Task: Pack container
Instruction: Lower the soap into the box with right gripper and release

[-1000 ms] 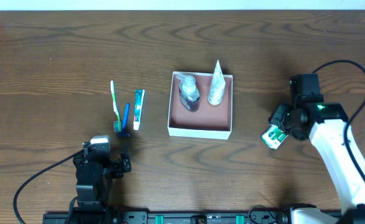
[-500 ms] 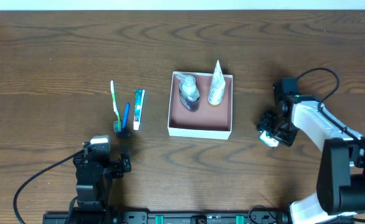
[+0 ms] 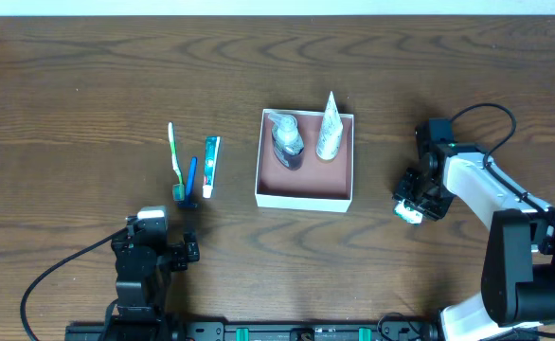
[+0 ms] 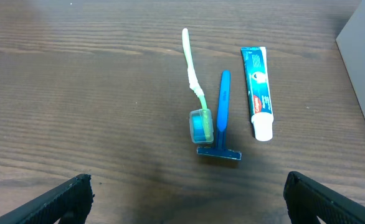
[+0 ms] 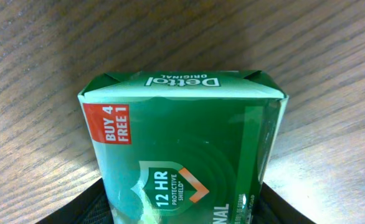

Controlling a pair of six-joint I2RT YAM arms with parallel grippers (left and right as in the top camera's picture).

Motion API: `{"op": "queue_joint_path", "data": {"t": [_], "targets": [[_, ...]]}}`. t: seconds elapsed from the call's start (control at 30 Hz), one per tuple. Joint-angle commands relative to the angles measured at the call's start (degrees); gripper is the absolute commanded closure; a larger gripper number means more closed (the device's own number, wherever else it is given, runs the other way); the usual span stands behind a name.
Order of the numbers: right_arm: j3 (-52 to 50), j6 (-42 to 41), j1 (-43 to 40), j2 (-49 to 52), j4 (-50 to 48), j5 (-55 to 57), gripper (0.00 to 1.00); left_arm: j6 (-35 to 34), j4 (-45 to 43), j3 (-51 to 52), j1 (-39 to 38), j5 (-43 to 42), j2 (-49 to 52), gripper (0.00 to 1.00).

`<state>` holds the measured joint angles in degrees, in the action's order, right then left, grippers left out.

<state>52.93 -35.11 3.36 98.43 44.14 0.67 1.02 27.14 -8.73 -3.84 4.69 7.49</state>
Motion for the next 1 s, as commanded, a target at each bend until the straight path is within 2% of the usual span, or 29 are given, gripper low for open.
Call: {"op": "queue_joint_path", "data": {"t": [0.0,0.1,0.27,0.43,0.57,0.7,0.97], "targets": [[2.86,1.57,0.68,-3.87,1.51,1.25,0.62,-0.92,0.17,0.98,0.28,0.24,-0.35,0.02],[5.35,2.49,1.97,-8.68,4.17,1.9,0.69,-0.92,0.17,0.98,0.28,0.24,-0.35,0.02],[9.49,2.69,7.08,-16.5,8.0,3.63,0.73,-0.92,0.17,0.98,0.28,0.24,-0.35,0.02],[11.17,2.58,16.94,-21.59,8.85,3.39,0.74,-0.92,0.17,0.98,0.28,0.24,-0.35,0.02],[11.1,0.24,25.33,-21.2,8.17,5.35,0.73,-0.92,0.17,0.98,0.28,0.22,-0.35,0.02],[11.1,-0.2,30.38,-19.23,5.84,5.53,0.72,-0.92,0.17,0.98,0.28,0.22,-0.35,0.02],[11.08,-0.17,33.05,-13.88,0.87,3.8,0.73,-0.92,0.17,0.98,0.28,0.22,-0.35,0.02]]}}
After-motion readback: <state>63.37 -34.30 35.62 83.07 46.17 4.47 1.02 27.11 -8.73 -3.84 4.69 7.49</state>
